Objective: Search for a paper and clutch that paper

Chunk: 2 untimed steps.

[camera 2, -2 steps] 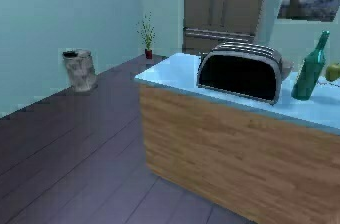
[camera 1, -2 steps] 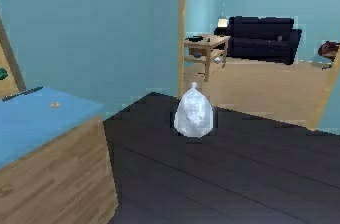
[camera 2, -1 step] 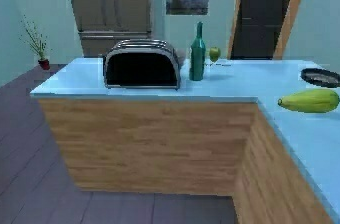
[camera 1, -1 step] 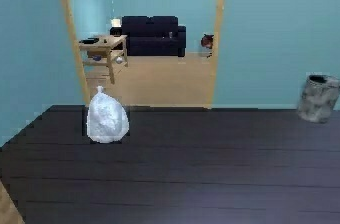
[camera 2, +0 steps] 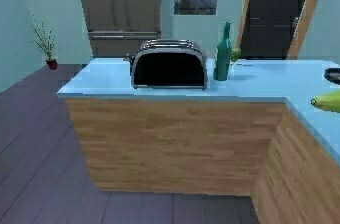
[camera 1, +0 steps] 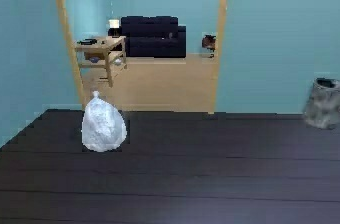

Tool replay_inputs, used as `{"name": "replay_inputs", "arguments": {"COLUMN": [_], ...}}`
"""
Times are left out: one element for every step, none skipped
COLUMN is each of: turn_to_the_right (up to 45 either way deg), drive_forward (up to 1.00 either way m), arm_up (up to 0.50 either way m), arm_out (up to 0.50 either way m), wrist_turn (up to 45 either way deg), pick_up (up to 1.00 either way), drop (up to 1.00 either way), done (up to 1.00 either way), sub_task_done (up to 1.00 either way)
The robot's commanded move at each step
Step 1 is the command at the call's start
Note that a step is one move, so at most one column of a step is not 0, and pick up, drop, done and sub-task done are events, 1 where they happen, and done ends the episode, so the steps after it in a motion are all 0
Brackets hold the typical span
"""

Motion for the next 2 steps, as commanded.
{"name": "replay_inputs", "arguments": {"turn_to_the_right": [45.0, 33.0], "drive_forward": [0.0, 0.0], "arm_up": [0.0, 0.0], "arm_out": [0.0, 0.0], "wrist_turn": [0.0, 0.0], "pick_up": [0.0, 0.0], "drop": [0.0, 0.0], "done": [0.0, 0.0], "sub_task_done": [0.0, 0.0]}}
